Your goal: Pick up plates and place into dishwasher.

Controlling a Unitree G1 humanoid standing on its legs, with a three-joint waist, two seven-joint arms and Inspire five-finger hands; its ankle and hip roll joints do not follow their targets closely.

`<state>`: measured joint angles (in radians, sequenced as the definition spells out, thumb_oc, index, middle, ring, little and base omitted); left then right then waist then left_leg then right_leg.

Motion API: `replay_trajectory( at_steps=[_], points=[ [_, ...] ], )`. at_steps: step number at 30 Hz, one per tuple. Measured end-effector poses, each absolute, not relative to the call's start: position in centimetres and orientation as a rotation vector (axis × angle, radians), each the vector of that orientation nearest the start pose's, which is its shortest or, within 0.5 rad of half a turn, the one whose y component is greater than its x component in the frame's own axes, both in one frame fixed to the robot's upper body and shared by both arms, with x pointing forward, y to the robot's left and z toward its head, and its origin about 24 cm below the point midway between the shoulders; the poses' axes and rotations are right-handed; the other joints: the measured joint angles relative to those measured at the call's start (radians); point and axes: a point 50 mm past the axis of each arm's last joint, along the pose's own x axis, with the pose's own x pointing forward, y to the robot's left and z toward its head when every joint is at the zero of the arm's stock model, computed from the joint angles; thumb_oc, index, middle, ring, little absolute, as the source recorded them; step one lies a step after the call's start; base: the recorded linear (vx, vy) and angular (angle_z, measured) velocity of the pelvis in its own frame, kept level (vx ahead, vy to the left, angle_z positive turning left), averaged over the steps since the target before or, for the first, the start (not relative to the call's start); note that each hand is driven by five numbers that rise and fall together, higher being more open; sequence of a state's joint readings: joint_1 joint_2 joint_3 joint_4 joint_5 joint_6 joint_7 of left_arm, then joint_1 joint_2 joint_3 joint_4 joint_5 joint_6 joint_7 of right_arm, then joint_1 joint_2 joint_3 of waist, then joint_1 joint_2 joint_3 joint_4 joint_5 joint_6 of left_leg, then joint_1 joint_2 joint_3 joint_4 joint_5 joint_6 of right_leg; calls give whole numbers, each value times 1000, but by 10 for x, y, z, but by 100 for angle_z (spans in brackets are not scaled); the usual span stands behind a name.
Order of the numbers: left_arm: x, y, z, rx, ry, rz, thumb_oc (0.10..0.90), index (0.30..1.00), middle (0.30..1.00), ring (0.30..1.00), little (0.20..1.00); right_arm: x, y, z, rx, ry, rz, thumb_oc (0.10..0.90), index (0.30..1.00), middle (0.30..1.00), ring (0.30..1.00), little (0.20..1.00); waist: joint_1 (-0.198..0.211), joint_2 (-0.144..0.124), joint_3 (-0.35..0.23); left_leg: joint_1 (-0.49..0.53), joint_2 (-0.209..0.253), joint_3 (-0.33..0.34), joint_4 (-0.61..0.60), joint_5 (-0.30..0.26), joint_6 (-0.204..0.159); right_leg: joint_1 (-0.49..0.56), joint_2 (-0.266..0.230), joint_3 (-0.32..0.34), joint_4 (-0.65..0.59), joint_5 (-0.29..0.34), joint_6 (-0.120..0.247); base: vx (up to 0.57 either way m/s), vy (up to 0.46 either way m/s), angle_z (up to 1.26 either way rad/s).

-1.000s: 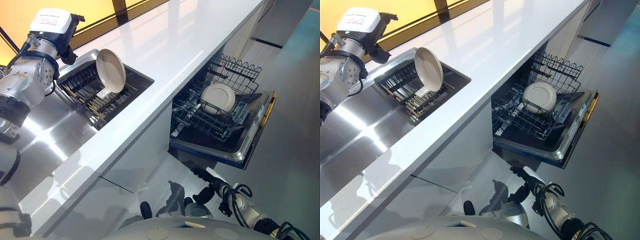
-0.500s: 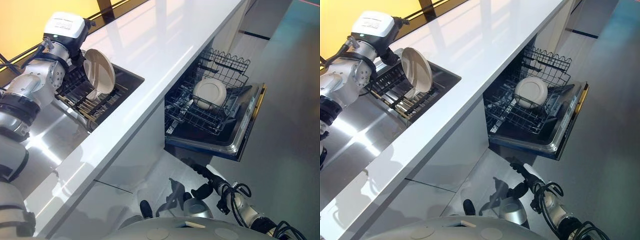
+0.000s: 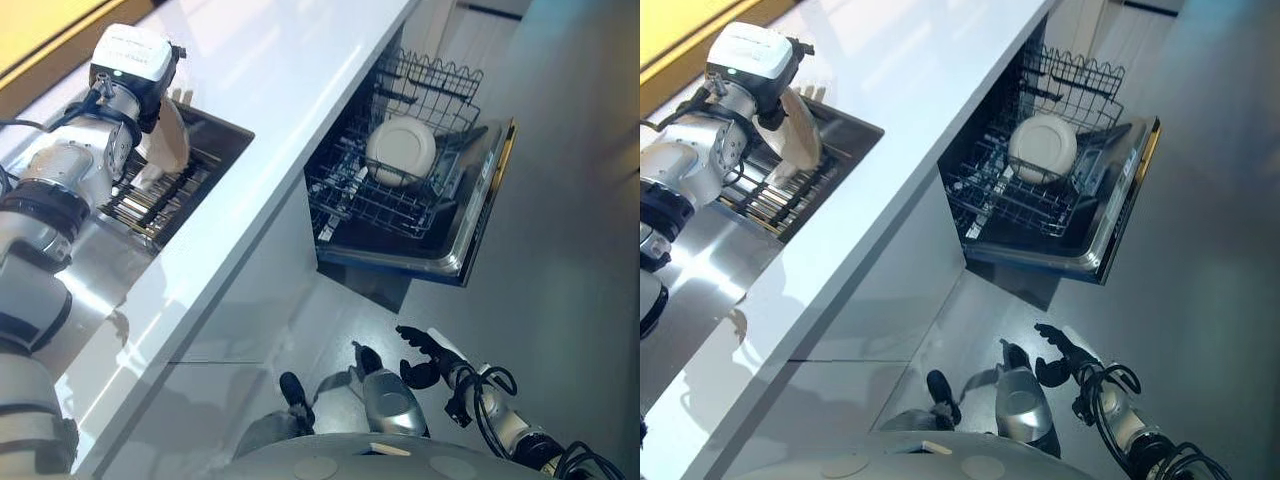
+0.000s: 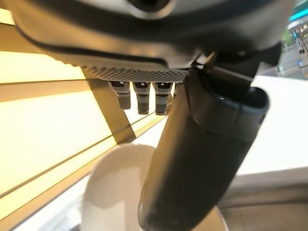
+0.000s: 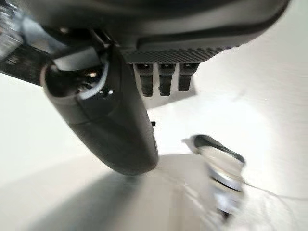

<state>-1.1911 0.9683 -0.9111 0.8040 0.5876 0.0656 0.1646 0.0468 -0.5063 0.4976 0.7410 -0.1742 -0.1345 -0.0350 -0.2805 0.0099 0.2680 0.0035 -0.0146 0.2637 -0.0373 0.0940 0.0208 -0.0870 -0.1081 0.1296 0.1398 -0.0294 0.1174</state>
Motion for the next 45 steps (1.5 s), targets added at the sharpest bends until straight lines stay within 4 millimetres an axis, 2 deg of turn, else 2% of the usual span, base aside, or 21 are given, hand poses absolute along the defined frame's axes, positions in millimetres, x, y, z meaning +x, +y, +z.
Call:
replay_trajectory(
  at_steps=[2,5,11,12,13,14,15,19,21,24,28,31,34,36,38,41,43,45],
  points=[
    [391,272,264,2004,-123,274,800,900,900,900,900,153,-236,-109,-779,730,377,800,900,900,900,900,-6,1,14,-23,-1,5,9,-1,2,-26,0,6,12,0,0,-175,-13,-6],
    [394,270,280,2109,-79,327,800,900,900,900,900,161,-235,-103,-781,696,381,800,900,900,900,900,-17,-2,45,-73,-1,6,43,-7,6,-76,0,19,38,1,0,-168,-1,-7],
    [398,263,284,2213,-44,384,800,900,900,900,900,176,-235,-95,-774,646,348,800,900,900,900,900,-23,-1,78,-137,6,4,89,-21,2,-133,4,28,56,3,-1,-108,-4,-3],
    [399,261,290,2217,-56,411,698,813,813,813,798,179,-234,-94,-782,636,352,800,900,900,900,900,-21,-3,86,-151,10,3,100,-22,1,-140,7,27,56,7,-2,-82,13,0],
    [398,260,296,2243,-57,439,424,578,578,578,524,181,-233,-93,-789,628,358,800,900,900,900,900,-17,-6,91,-160,13,3,105,-22,1,-151,10,28,59,9,-4,-112,24,-1],
    [399,260,302,2275,-44,463,320,488,488,488,420,183,-233,-91,-793,619,360,800,900,900,900,900,-15,-7,91,-177,14,3,113,-22,1,-165,12,29,65,10,-5,-132,32,-3],
    [398,261,309,2297,-27,488,105,305,305,305,205,185,-233,-90,-792,608,357,800,900,900,900,900,-16,-8,97,-190,15,3,120,-23,1,-179,13,30,72,10,-5,-159,32,-4],
    [394,259,339,2401,49,614,100,300,300,300,200,197,-235,-80,-786,558,338,800,900,900,900,900,-17,-8,118,-240,15,3,140,-23,1,-228,17,50,75,27,-1,-95,30,-12],
    [392,262,347,2420,172,629,100,300,300,300,200,203,-234,-76,-790,538,337,800,900,900,900,900,-37,-6,121,-242,15,4,139,-24,2,-227,17,57,61,36,1,-45,22,-14],
    [391,267,348,2447,355,625,100,300,300,300,200,207,-231,-73,-789,518,345,800,900,900,900,900,-51,-1,123,-237,15,-11,138,-27,-1,-221,19,57,52,39,-3,-6,15,-8],
    [391,266,345,2441,403,598,100,300,300,300,200,207,-231,-73,-790,521,346,800,900,900,900,900,-42,5,127,-198,16,-28,127,-28,-2,-176,22,52,31,43,-7,0,0,0],
    [394,258,338,2335,271,550,100,300,300,300,200,205,-230,-74,-786,531,358,800,900,900,900,900,-11,8,127,-140,14,-47,91,-23,-7,-114,21,40,-4,44,-10,31,-4,8],
    [394,245,338,2217,94,513,100,300,300,300,200,203,-230,-77,-805,542,366,800,900,900,900,900,16,16,125,-95,14,-78,58,-5,-10,-50,18,-5,-43,48,-16,54,2,32],
    [391,244,339,2139,-10,503,100,300,300,300,200,199,-232,-78,-830,555,370,800,900,900,900,900,41,20,122,-62,15,-87,32,3,-13,-12,19,-21,-66,49,-19,39,9,23],
    [379,255,347,2039,-124,499,100,300,300,300,200,199,-232,-78,-849,550,367,800,900,900,900,900,56,28,118,-51,16,-109,22,8,-14,17,18,-44,-90,53,-23,7,-13,24],
    [356,261,364,1922,-305,505,100,300,300,300,200,194,-234,-79,-854,569,354,800,900,900,900,900,88,29,117,-26,19,-136,7,13,-19,63,18,-90,-116,55,-26,28,9,32],
    [344,264,366,1853,-394,510,100,300,300,300,200,189,-235,-80,-851,583,344,800,900,900,900,900,114,34,106,-1,18,-150,-8,15,-22,96,18,-111,-135,55,-28,-2,13,25],
    [333,273,361,1831,-409,503,100,300,300,300,200,185,-230,-83,-816,585,342,800,900,900,900,900,139,32,62,16,18,-160,-28,18,-25,120,18,-120,-160,55,-29,-13,20,16]
  ],
)
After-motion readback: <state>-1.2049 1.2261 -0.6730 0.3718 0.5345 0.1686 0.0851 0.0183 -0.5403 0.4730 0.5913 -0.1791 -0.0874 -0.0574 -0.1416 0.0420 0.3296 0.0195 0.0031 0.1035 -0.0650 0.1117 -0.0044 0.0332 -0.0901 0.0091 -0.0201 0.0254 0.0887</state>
